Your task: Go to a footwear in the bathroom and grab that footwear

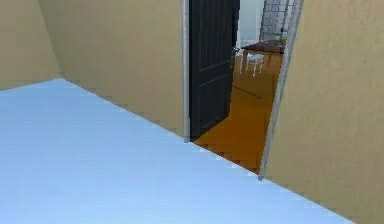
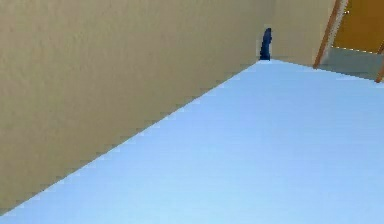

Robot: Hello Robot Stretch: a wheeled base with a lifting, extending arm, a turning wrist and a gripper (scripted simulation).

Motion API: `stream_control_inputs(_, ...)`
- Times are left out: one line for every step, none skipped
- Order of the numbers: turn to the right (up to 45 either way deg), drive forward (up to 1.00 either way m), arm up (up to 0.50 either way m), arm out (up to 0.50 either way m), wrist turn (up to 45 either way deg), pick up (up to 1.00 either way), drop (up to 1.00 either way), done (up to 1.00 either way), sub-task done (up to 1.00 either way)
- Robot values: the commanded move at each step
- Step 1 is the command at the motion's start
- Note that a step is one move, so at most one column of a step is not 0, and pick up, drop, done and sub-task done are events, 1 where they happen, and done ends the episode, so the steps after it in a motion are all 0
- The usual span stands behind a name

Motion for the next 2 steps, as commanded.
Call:
stream_control_inputs(12.0, 0.00, 0.00, 0.00, 0.0, 0.00, 0.00, 0.00, 0.00)
stream_control_inputs(0.0, 1.00, 0.00, 0.00, 0.0, 0.00, 0.00, 0.00, 0.00)
